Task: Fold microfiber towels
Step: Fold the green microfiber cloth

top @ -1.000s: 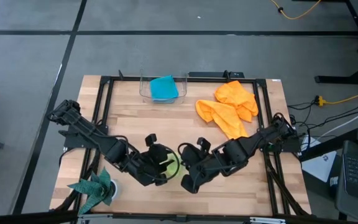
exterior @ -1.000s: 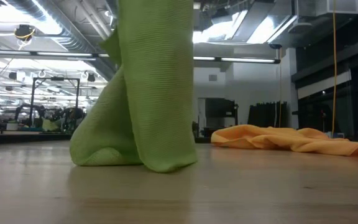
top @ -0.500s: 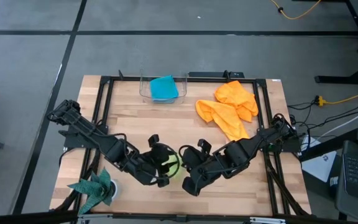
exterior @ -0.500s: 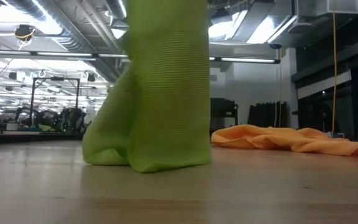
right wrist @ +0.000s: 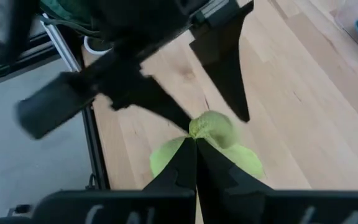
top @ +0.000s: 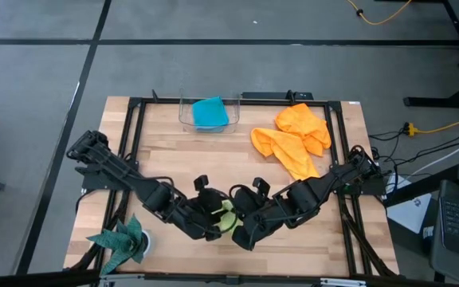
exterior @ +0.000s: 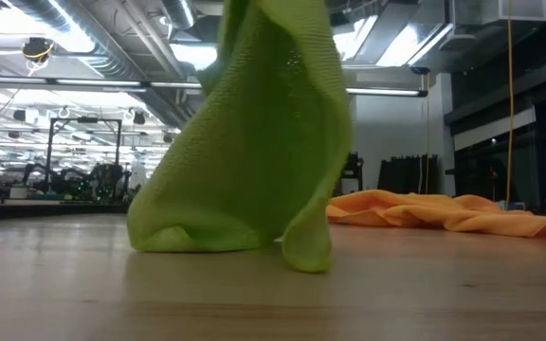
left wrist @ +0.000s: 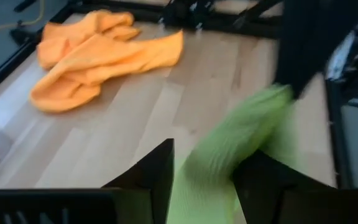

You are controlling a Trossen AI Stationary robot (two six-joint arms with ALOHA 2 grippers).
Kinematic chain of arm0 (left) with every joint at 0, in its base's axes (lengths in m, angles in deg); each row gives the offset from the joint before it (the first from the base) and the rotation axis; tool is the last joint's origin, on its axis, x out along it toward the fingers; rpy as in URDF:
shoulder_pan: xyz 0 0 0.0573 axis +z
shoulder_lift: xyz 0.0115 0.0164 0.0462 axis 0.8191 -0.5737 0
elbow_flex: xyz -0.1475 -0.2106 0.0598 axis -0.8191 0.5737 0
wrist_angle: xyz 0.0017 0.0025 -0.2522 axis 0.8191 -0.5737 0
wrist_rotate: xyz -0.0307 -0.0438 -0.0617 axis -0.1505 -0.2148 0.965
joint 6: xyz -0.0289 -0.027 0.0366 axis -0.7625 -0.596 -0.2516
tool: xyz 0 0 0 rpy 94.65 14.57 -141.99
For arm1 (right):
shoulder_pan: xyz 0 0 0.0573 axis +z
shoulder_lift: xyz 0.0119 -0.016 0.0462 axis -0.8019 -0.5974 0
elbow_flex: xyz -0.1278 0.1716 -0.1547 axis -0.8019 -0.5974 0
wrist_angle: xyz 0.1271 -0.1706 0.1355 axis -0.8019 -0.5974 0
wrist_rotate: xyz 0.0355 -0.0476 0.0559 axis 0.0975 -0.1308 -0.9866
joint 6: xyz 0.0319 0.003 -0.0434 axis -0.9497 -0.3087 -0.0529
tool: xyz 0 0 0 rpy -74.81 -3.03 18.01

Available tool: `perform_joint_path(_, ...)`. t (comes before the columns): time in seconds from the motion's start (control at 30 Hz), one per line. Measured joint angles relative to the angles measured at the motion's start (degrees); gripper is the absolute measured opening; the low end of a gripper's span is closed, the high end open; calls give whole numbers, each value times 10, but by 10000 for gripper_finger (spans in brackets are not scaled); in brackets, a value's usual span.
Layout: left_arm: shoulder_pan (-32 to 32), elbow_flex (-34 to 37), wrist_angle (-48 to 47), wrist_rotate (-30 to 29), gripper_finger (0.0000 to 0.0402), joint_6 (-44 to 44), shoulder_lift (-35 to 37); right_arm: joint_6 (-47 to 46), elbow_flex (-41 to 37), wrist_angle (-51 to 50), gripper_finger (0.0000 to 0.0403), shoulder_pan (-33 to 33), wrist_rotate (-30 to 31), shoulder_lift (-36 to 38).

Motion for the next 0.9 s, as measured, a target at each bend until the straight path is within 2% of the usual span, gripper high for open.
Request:
perform_joint_path(0.2, 13, 0, -85, -2, 144, -49, -4, -3, 0, 5, 0, 5, 2, 0)
perform_joint_path(0.5, 18, 0, -211, 13, 144, -74, -4, -12, 0, 5, 0, 8, 1, 0)
perform_joint_path(0.7, 19, 0, -242, 41, 144, -77, -4, -11, 0, 11, 0, 8, 1, 0)
perform_joint_path(0.9, 18, 1, -236, 68, 144, -37, -10, -11, 0, 16, 0, 8, 0, 0)
